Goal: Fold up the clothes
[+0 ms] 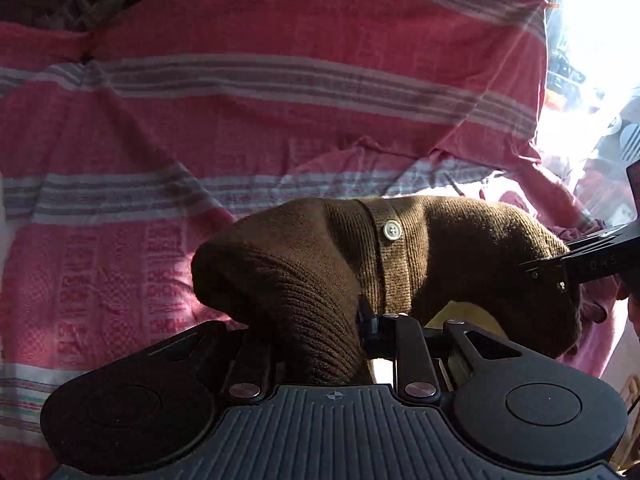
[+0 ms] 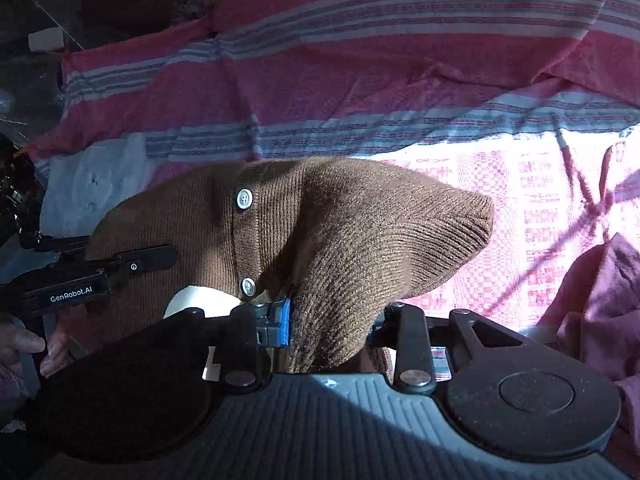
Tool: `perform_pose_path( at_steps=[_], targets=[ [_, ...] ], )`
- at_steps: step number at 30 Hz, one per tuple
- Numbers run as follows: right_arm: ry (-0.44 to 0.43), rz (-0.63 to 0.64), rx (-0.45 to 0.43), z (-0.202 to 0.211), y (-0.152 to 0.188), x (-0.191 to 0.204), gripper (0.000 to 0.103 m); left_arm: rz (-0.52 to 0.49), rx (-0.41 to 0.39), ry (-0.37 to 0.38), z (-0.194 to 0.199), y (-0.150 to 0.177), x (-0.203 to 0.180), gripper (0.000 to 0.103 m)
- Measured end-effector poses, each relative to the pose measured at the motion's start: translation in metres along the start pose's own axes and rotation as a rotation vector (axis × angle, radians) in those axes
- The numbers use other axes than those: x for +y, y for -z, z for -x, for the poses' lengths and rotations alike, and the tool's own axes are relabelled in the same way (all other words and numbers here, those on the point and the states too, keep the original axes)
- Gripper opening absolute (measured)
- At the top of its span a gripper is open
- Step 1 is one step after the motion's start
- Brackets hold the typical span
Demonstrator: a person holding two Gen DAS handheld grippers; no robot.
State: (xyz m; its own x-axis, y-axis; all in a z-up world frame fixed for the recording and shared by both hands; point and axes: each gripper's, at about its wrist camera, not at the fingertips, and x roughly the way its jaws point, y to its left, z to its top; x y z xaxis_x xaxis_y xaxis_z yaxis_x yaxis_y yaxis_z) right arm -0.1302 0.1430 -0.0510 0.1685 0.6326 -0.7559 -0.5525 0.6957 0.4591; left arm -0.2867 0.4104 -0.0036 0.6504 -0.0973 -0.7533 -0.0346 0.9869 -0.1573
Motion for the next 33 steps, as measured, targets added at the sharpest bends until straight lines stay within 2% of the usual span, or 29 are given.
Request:
perform_pose_path(
  at_steps=[5, 8, 14, 18, 23, 26, 29, 31, 33],
  targets=[
    [-0.113, 0.087, -0.009, -0.023, -0.024, 0.062, 0.036, 0.044, -0.057, -0.130, 0.058, -0.006, 0.052, 0.019],
    [-0.176, 0.153, -0.010, -0.047, -0.038, 0.112, 0.036, 0.070, -0.090, -0.204, 0.095, -0.009, 0.088, 0.019],
    [-0.302, 0.234, -0.019, -0.109, -0.064, 0.229, 0.036, 0.082, -0.131, -0.337, 0.175, -0.012, 0.198, 0.019],
    [-0.278, 0.214, -0.037, -0.151, -0.080, 0.281, 0.036, 0.063, -0.147, -0.418, 0.226, -0.017, 0.276, 0.019],
    [-0.248, 0.188, -0.059, -0.204, -0.099, 0.344, 0.036, -0.021, -0.128, -0.503, 0.267, -0.044, 0.364, 0.020],
    [-0.230, 0.173, -0.072, -0.236, -0.111, 0.383, 0.036, -0.039, -0.090, -0.537, 0.258, -0.056, 0.415, 0.021],
    [-0.211, 0.157, -0.084, -0.268, -0.123, 0.420, 0.036, -0.019, -0.025, -0.536, 0.224, -0.055, 0.459, 0.023],
    [-0.164, 0.130, -0.063, -0.287, -0.121, 0.418, 0.038, -0.021, 0.011, -0.532, 0.201, -0.048, 0.475, 0.027],
    [-0.117, 0.102, -0.041, -0.306, -0.119, 0.415, 0.044, -0.066, 0.011, -0.553, 0.188, -0.041, 0.478, 0.035]
  ],
)
